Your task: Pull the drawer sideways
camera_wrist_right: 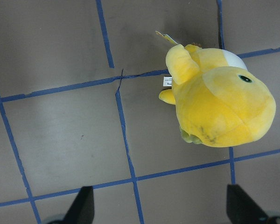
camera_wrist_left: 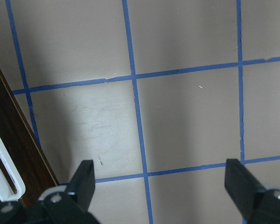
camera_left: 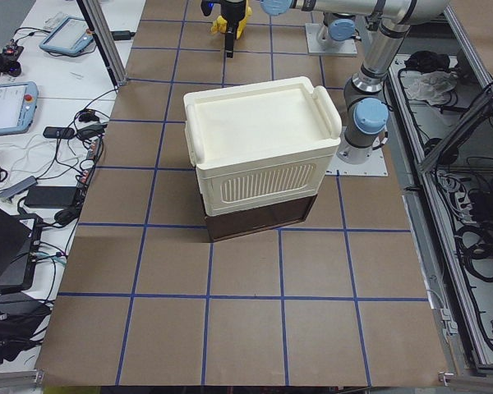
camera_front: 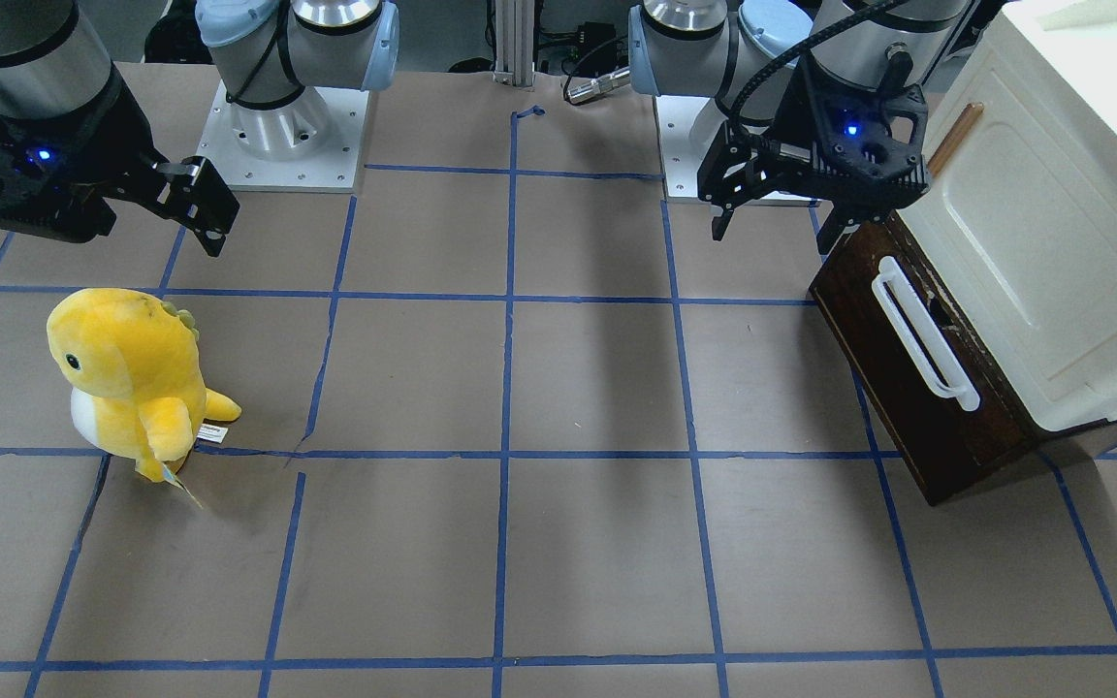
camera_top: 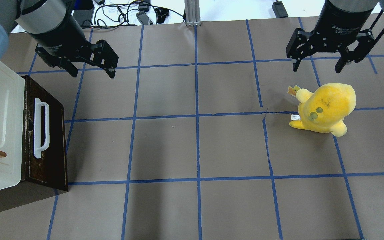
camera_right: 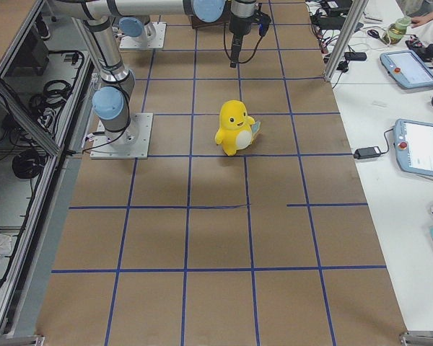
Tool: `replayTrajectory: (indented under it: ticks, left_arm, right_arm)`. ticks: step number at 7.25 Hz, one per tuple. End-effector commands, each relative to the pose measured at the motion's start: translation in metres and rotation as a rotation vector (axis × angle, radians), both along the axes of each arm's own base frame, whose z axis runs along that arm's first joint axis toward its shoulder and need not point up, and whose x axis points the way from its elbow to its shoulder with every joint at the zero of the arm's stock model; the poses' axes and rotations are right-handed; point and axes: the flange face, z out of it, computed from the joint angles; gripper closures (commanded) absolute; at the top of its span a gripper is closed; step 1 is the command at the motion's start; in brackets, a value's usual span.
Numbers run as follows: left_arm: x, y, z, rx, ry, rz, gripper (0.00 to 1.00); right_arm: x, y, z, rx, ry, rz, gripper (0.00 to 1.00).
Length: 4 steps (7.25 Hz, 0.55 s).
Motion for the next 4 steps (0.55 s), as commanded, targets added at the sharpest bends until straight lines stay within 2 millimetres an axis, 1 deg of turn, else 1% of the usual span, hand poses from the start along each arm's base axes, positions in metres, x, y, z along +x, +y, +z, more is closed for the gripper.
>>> replayTrajectory:
  ticks: [1,2,3,4]
  left_arm:
    - [0.0002,0.0016,0.0024,-0.005,-0.002,0.000,0.00]
    - [0.0004,0.0023,0.0030,-0.005,-0.003,0.002,0.00]
    - [-0.0003,0.0067,0.0098,-0.021,-0.003,0.000,0.00]
    - [-0.0014,0.0062,0.0092,-0.019,0.008,0.004,0.00]
  right_arm:
    - [0.0002,0.0000,0.0001,-0.001,0.000,0.000,0.00]
    - [0.0002,0.0000,0.0001,-0.001,0.000,0.000,0.00]
    - [0.0002,0.0001,0.0000,0.001,0.000,0.000,0.00]
    - [0.0002,0.0000,0.0001,-0.001,0.000,0.000,0.00]
